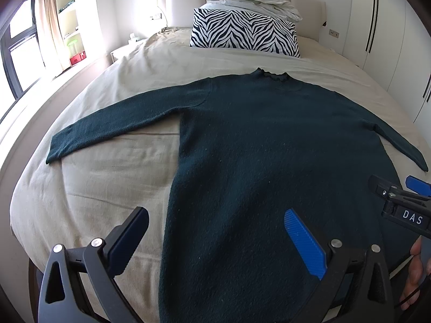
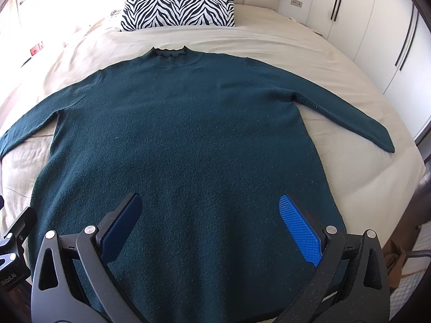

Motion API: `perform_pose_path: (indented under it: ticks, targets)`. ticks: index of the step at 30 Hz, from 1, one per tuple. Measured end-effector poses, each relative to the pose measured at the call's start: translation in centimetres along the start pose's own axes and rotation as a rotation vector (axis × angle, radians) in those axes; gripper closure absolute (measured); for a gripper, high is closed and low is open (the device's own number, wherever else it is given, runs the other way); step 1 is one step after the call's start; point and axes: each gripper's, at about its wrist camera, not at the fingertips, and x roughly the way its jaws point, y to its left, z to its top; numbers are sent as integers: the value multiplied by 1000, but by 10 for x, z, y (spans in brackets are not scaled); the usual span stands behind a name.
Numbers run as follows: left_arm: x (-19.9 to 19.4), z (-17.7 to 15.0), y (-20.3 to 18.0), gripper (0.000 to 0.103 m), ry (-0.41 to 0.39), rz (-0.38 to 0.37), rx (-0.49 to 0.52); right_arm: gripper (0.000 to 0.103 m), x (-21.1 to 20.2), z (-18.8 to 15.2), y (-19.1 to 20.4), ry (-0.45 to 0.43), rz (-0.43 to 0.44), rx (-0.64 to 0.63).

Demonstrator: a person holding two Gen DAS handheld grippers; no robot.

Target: Fold small clothes

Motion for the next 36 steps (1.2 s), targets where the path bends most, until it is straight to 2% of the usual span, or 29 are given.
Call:
perform_pose_path:
  ticks: [36]
  targets:
    - [1,-5,1,0,4,-2,-3,0,3,-6,6,8,0,-2]
